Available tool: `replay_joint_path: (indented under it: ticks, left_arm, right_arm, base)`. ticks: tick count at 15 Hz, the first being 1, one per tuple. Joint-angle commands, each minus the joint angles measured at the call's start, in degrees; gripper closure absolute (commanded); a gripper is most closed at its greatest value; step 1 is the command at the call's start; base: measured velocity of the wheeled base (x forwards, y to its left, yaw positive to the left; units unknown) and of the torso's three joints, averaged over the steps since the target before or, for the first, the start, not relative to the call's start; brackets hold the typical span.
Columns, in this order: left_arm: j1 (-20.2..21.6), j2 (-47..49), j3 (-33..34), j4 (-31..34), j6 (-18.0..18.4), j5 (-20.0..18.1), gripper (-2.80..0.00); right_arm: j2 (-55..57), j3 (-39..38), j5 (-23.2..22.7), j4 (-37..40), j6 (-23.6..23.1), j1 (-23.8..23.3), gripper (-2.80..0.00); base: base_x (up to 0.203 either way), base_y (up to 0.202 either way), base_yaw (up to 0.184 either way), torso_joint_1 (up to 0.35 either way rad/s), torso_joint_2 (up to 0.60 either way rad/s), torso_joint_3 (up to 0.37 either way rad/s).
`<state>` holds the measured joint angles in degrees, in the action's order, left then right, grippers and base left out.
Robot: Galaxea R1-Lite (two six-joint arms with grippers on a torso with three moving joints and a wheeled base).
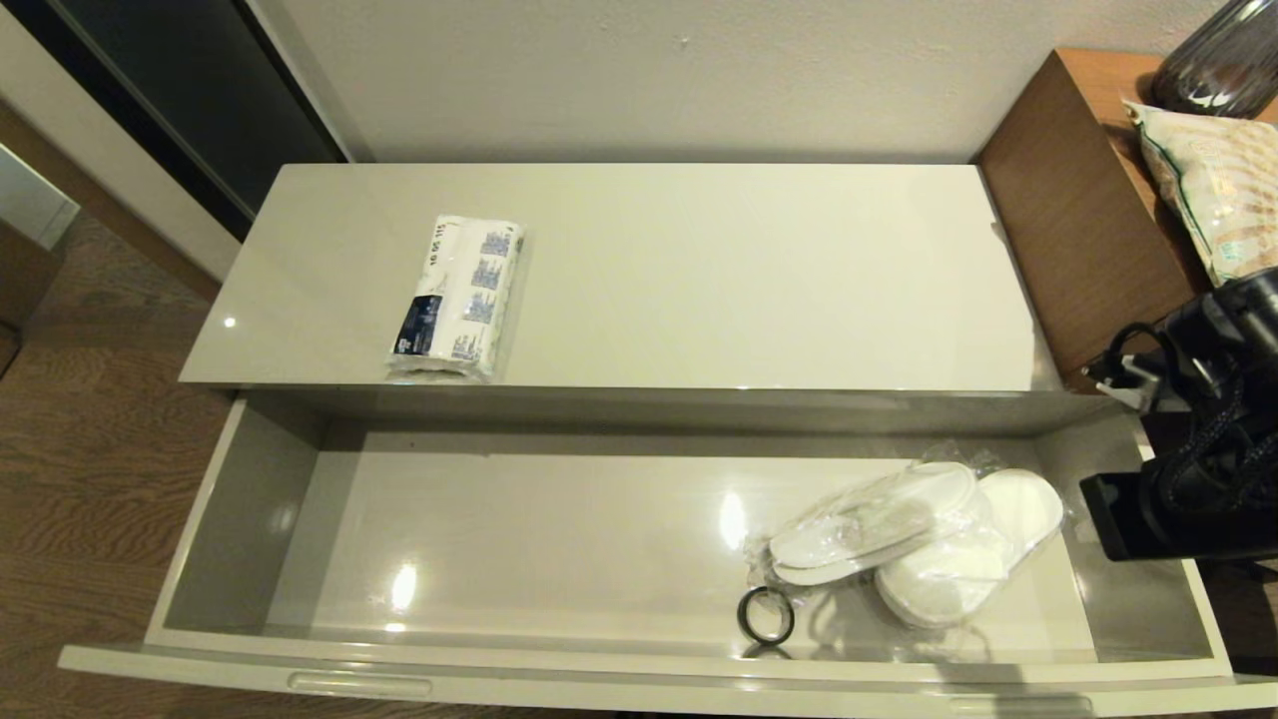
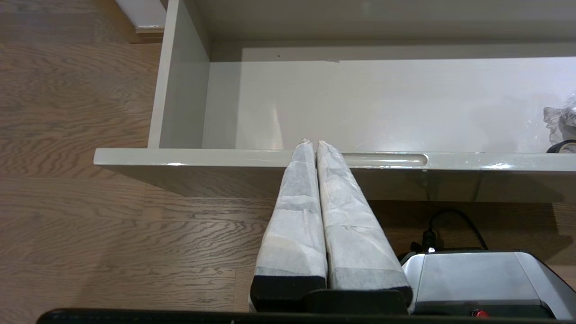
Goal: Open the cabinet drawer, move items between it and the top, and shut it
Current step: Take out the disposable slippers from the drawer
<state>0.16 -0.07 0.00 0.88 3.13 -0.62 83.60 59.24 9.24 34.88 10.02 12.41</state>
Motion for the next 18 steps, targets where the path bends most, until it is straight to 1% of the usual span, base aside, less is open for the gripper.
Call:
replay_joint_path:
  ticks: [1, 4, 7, 8, 10, 11, 12, 14, 15, 17, 18]
  left_arm:
    - [0.0, 0.1, 0.0, 0.0, 0.0, 0.0, 0.00]
    - [0.0, 0.1, 0.0, 0.0, 0.0, 0.0, 0.00]
    - [0.0, 0.1, 0.0, 0.0, 0.0, 0.0, 0.00]
    - [0.0, 0.1, 0.0, 0.0, 0.0, 0.0, 0.00]
    - [0.0, 0.1, 0.0, 0.0, 0.0, 0.0, 0.00]
    - [0.0, 0.1, 0.0, 0.0, 0.0, 0.0, 0.00]
    - [0.0, 0.1, 0.0, 0.0, 0.0, 0.0, 0.00]
    - [0.0, 0.1, 0.0, 0.0, 0.0, 0.0, 0.00]
    - [0.0, 0.1, 0.0, 0.0, 0.0, 0.0, 0.00]
    - [0.0, 0.1, 0.0, 0.0, 0.0, 0.0, 0.00]
    - [0.0, 0.1, 0.0, 0.0, 0.0, 0.0, 0.00]
  right_arm:
    - [0.7, 6.8, 0.4, 10.1, -1.8, 0.9, 0.00]
    - [6.9, 7.6, 0.5, 10.1, -2.4, 1.0, 0.00]
    - [16.9, 7.9, 0.8, 5.4, -0.5, 1.0, 0.00]
    - [19.7, 8.2, 0.9, 2.8, 0.6, 1.0, -2.80]
    - [23.4, 9.3, 1.2, -2.4, 2.5, 0.8, -2.80]
    - [23.5, 9.2, 1.5, -2.6, 2.8, 0.8, -2.80]
    - [23.3, 8.3, 2.8, -2.6, 3.6, 0.8, -2.80]
    - [22.9, 5.1, 4.7, -2.9, 5.8, 0.8, -2.80]
    - [22.9, 4.0, 5.8, -3.8, 7.0, 0.8, -2.80]
    - [22.5, 2.6, 6.9, -5.9, 10.8, 0.9, -2.80]
    - [21.8, 1.3, 7.4, -6.3, 11.6, 1.3, -2.80]
  base:
    - [0.000, 0.000, 0.000, 0.000, 0.00, 0.000]
    - [0.000, 0.000, 0.000, 0.000, 0.00, 0.000]
    - [0.000, 0.000, 0.000, 0.000, 0.00, 0.000]
    - [0.000, 0.000, 0.000, 0.000, 0.00, 0.000]
    - [0.000, 0.000, 0.000, 0.000, 0.00, 0.000]
    - [0.000, 0.000, 0.000, 0.000, 0.00, 0.000]
    - [0.000, 0.000, 0.000, 0.000, 0.00, 0.000]
    - [0.000, 0.000, 0.000, 0.000, 0.00, 0.000]
    - [0.000, 0.000, 0.000, 0.000, 0.00, 0.000]
    - [0.000, 0.000, 0.000, 0.000, 0.00, 0.000]
    - [0.000, 0.000, 0.000, 0.000, 0.00, 0.000]
